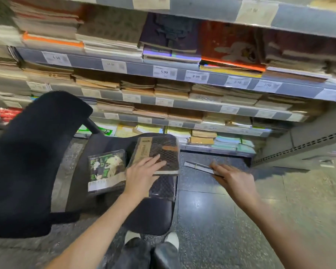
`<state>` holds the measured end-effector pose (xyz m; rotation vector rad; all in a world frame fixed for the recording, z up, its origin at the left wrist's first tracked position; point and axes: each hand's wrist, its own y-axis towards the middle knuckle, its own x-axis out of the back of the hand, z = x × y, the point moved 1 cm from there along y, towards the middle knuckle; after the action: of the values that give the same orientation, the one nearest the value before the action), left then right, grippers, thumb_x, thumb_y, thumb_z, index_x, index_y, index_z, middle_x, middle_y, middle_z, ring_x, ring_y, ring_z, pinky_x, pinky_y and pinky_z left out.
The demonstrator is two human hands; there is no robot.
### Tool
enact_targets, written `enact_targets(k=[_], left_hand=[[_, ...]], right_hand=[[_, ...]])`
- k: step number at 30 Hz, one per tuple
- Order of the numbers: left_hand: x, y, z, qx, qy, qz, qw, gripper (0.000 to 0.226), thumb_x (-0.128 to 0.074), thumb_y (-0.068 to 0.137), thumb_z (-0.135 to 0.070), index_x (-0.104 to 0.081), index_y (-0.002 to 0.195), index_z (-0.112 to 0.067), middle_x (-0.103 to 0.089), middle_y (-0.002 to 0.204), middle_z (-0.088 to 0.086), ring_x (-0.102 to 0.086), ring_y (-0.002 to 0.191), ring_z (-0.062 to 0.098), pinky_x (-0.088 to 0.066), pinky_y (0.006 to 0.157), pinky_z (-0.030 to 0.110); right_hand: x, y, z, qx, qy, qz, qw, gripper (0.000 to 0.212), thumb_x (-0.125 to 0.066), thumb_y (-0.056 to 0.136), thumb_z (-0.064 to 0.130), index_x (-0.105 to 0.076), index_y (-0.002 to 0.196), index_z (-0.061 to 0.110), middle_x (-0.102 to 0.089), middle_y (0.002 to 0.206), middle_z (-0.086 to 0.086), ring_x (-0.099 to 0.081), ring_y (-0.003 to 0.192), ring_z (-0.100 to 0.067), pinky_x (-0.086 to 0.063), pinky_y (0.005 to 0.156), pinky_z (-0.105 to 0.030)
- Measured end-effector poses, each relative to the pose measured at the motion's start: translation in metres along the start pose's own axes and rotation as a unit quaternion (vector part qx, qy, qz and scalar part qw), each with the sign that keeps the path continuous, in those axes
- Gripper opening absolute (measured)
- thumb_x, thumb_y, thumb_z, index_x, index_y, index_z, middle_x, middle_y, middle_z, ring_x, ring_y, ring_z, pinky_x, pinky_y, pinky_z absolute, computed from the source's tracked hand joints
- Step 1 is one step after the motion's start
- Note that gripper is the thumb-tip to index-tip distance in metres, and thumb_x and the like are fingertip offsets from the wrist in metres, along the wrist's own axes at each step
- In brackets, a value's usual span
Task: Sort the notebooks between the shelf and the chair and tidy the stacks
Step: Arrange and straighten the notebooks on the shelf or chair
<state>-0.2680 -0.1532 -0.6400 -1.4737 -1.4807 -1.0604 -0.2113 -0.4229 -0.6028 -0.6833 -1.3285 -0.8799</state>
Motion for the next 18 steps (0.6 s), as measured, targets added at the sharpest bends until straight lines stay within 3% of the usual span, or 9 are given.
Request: enact_targets(k=[4,5,8,12,15,18], left_hand=[[-0.019,-0.014,-0.006,0.056,-0.010,0.015,0.998,0.052,-0.084,0.060,-0.038,-0.066,0.109,-0.038,-0.063,0.119,-0.018,-0.061,0.109,0.008,-0.054,0.077,0.031],[-0.022,-0.018,-0.007,0.058,-0.013,0.032,0.998,0.051,-0.078,0.068,-0.040,-0.062,0.116,-0.038,-0.057,0.127,-0.019,-0.055,0.118,0.008,-0.050,0.086,0.033],[-0.032,-0.030,-0.010,0.062,-0.031,0.125,0.990,0.050,-0.053,0.087,-0.048,-0.041,0.136,-0.041,-0.033,0.146,-0.022,-0.030,0.137,0.006,-0.035,0.104,0.028],[-0.021,-0.030,-0.024,0.104,-0.127,0.109,0.980,0.055,-0.050,0.085,-0.057,-0.034,0.137,-0.046,-0.037,0.144,-0.020,-0.046,0.126,0.011,-0.046,0.091,0.030],[-0.002,-0.018,-0.037,0.136,-0.330,0.081,0.931,0.056,-0.058,0.078,-0.055,-0.039,0.130,-0.052,-0.039,0.136,-0.027,-0.053,0.114,0.004,-0.047,0.096,0.030],[0.012,-0.003,-0.045,0.141,-0.431,0.113,0.884,0.050,-0.062,0.077,-0.046,-0.044,0.123,-0.053,-0.031,0.139,-0.025,-0.053,0.112,0.004,-0.044,0.097,0.025]], right_hand=[[-0.016,-0.008,0.004,-0.001,-0.011,0.000,1.000,0.030,-0.077,0.072,0.029,-0.067,0.101,0.031,-0.070,0.089,0.014,-0.067,0.070,-0.011,-0.011,0.040,-0.010],[-0.018,-0.009,0.005,0.001,-0.009,-0.003,1.000,0.030,-0.077,0.073,0.029,-0.067,0.101,0.031,-0.070,0.089,0.014,-0.067,0.071,-0.011,-0.013,0.039,-0.010],[-0.022,-0.013,0.009,0.014,-0.003,-0.025,1.000,0.024,-0.071,0.079,0.031,-0.069,0.103,0.029,-0.071,0.094,0.010,-0.069,0.076,-0.014,-0.040,0.038,-0.019],[-0.019,-0.013,0.015,0.039,0.003,-0.048,0.998,0.031,-0.048,0.085,0.039,-0.069,0.104,0.027,-0.071,0.097,0.011,-0.068,0.080,-0.015,-0.048,0.047,-0.024],[-0.014,-0.007,0.017,0.071,-0.001,-0.058,0.996,0.034,-0.044,0.086,0.038,-0.070,0.104,0.026,-0.071,0.099,0.010,-0.068,0.083,-0.015,-0.051,0.058,-0.024],[-0.007,-0.001,0.021,0.100,-0.012,-0.070,0.993,0.031,-0.046,0.087,0.034,-0.070,0.103,0.024,-0.071,0.098,0.008,-0.068,0.083,-0.017,-0.052,0.064,-0.025]])
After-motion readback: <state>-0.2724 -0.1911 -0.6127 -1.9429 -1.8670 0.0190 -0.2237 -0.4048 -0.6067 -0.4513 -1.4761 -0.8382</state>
